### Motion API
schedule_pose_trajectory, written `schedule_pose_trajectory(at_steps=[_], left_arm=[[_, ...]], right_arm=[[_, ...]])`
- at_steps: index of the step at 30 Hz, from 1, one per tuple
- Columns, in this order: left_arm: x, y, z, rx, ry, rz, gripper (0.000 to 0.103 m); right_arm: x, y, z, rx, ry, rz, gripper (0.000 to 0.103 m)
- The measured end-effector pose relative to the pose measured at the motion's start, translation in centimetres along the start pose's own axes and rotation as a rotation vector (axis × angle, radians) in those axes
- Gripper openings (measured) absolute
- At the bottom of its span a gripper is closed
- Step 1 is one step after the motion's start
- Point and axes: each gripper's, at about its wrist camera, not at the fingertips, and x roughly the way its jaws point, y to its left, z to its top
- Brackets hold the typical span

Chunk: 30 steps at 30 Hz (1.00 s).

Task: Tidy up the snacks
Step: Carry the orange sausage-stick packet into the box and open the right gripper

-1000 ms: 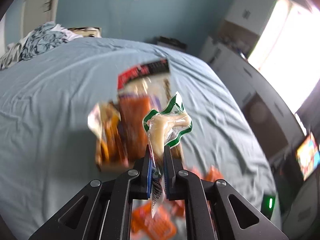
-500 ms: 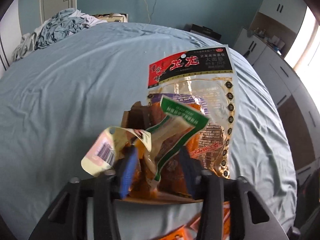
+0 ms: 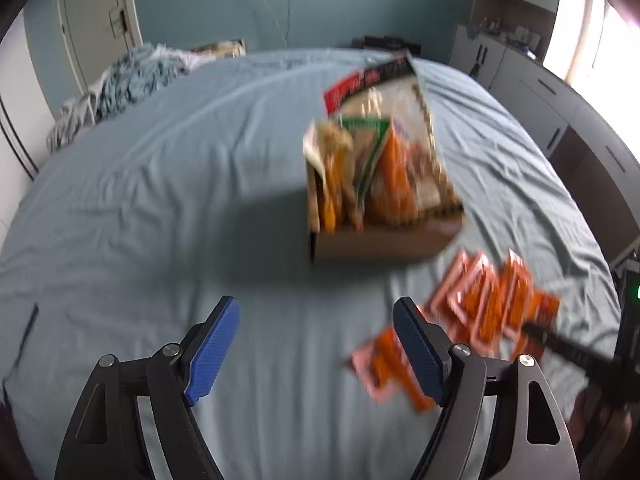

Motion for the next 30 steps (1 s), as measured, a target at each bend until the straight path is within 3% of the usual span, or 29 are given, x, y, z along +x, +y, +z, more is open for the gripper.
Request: schedule_pose_trajectory(at_steps=[4, 7, 14, 22, 25, 30], left_arm=[[1.9, 0.2, -3.8, 0.029, 0.075, -0.007, 0.08], [3.1, -0.1, -4.3, 0.039, 0.134, 0.016, 0.079], [2.1, 0.5, -2.4, 0.007, 0.067, -0.053, 0.079], [2.9, 1.9, -2.1, -0.054, 0.101, -0.102, 0.079], [3.0, 2.1, -1.7, -0.066, 0.094, -0.109, 0.079], [3.1, 2.5, -1.5, -0.078, 0.095, -0.119, 0.079]], right_arm=[[-1.0, 1.0, -0.3, -0.008, -0.019, 0.003, 0.034], [-2.1, 3.7, 0.9, -0.064, -0.031, 0.022, 0.034], [-2.1, 12.4, 7.5, -0.184, -0.063, 0.059, 0.034], [3.1, 21.9, 13.6, -0.362, -0.139, -0.066, 0.037], [4.9, 23.3, 13.3, -0.398, -0.17, -0.134, 0.047], [5.5, 24.4, 11.1, -0.479, -0.186, -0.174, 0.05]])
